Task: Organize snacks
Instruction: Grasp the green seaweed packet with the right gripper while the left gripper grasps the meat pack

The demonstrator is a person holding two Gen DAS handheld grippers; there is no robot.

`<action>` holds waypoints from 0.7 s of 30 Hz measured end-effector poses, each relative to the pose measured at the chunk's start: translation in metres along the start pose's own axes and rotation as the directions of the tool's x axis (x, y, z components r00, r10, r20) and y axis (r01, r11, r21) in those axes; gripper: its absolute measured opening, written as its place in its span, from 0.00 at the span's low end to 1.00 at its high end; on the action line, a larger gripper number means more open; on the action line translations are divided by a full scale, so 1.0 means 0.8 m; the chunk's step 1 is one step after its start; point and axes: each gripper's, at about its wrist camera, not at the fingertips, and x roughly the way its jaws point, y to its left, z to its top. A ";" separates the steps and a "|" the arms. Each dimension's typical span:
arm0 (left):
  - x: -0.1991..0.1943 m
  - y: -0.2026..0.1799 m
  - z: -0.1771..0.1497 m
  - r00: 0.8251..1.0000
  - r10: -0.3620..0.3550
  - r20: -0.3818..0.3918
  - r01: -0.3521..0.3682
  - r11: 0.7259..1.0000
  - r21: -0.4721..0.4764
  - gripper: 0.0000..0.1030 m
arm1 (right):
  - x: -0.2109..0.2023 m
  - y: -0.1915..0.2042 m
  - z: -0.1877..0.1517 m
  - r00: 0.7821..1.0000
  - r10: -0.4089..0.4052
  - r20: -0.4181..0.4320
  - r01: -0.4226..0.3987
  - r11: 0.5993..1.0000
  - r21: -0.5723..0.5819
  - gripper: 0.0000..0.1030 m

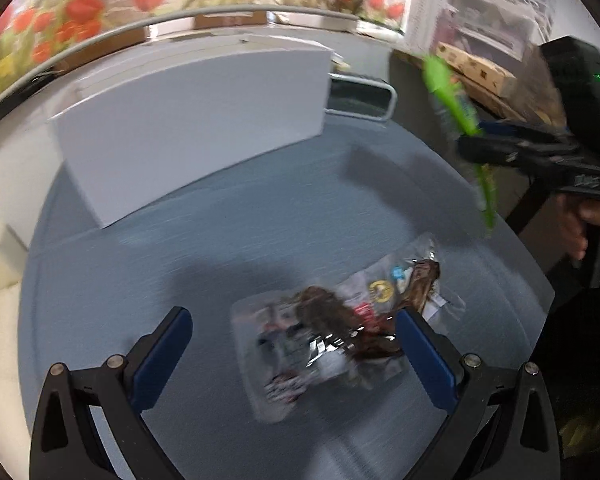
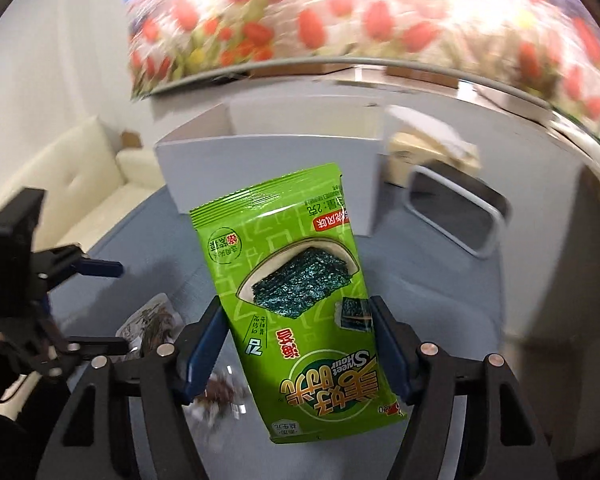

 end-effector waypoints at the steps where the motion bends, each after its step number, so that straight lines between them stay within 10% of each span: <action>1: 0.008 -0.008 0.002 1.000 -0.020 -0.019 0.020 0.999 0.030 1.00 | -0.012 -0.006 -0.007 1.000 -0.011 0.007 0.011 1.000 0.020 0.71; 6: 0.030 -0.035 0.013 0.987 -0.142 -0.069 0.153 0.972 0.179 1.00 | -0.048 -0.021 -0.032 1.000 -0.007 0.023 0.005 0.995 0.103 0.71; 14: 0.060 -0.062 0.021 0.942 -0.232 -0.242 0.321 0.829 0.458 1.00 | -0.088 -0.022 -0.082 1.000 -0.014 0.019 0.010 0.983 0.181 0.71; 21: 0.065 -0.065 0.024 0.906 -0.294 -0.303 0.414 0.761 0.500 1.00 | -0.096 -0.013 -0.106 1.000 -0.019 -0.004 0.020 0.973 0.230 0.71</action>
